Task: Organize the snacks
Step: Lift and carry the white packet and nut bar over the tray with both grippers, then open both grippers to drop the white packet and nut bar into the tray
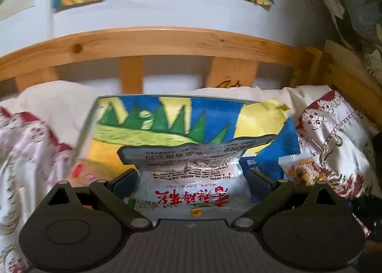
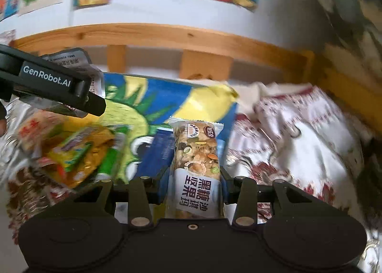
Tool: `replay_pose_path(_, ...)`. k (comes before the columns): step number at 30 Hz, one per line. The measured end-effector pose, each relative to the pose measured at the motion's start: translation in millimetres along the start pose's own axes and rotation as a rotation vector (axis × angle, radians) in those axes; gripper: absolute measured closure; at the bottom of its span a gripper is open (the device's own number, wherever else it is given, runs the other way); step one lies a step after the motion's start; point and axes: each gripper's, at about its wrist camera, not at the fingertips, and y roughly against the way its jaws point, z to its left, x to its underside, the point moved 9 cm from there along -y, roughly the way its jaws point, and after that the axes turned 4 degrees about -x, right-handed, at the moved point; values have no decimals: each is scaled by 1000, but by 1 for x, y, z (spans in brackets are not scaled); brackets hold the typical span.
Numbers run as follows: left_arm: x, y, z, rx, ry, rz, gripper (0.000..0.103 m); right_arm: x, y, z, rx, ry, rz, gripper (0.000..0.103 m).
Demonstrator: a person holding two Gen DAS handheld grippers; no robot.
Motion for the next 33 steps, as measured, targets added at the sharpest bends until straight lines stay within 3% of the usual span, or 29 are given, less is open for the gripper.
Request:
replay_pose_path(7, -8, -45, -25, -6, -25, 70, 4, 8, -23, -17, -21, -116, 49, 59)
replay_pose_path(12, -6, -61, -35, 11, 10, 126, 4, 5, -27, -14, -14, -108, 37, 59)
replay_pose_path(19, 9, -74, -32, -31, 11, 190, 4, 5, -30, -13, 16, -52, 30, 59)
replay_pose_path(26, 11, -75, -36, -45, -29, 183, 4, 9, -32, -9, 48, 8, 42, 57)
replay_pose_path(33, 11, -75, -35, -49, -32, 188, 4, 14, -41, -7, 35, 2, 81, 47)
